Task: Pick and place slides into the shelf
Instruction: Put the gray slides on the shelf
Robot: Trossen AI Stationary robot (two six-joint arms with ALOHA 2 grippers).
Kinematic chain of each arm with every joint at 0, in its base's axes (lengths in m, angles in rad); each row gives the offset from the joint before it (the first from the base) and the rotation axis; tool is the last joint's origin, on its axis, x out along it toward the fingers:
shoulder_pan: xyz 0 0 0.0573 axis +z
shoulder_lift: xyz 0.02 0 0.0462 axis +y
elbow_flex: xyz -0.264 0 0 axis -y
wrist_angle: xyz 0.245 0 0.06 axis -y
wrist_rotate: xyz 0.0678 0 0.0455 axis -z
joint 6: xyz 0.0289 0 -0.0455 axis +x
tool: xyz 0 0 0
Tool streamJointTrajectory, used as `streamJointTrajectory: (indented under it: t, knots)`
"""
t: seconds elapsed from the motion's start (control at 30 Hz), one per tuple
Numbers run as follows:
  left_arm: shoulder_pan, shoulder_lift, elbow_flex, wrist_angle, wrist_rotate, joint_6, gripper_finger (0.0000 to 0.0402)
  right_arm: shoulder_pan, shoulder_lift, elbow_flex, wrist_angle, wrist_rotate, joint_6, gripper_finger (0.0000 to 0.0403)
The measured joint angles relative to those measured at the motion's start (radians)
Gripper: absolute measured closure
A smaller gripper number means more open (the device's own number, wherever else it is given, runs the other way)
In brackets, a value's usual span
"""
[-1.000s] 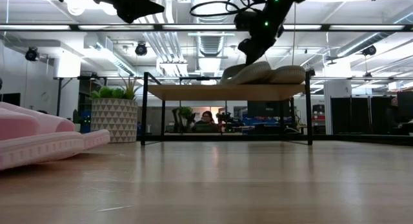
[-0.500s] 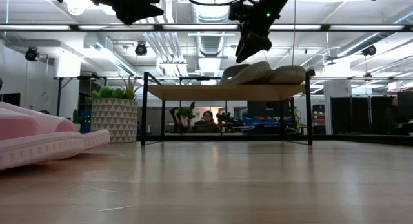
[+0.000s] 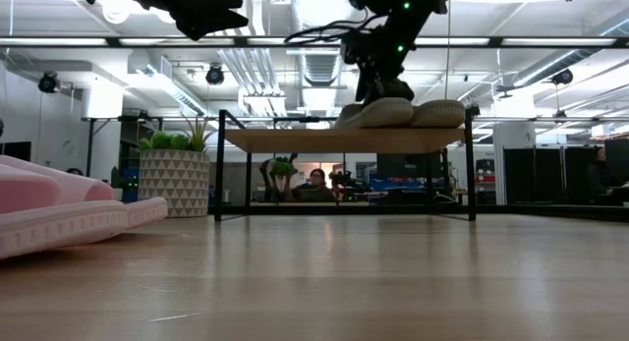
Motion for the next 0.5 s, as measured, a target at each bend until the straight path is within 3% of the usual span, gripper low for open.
streamJointTrajectory:
  t: [0.5]
  knots:
    - [0.0,0.0,0.0,0.0,0.0,0.0,0.0147,-0.036,0.008,0.006,0.0,0.015,0.046,0.0297]
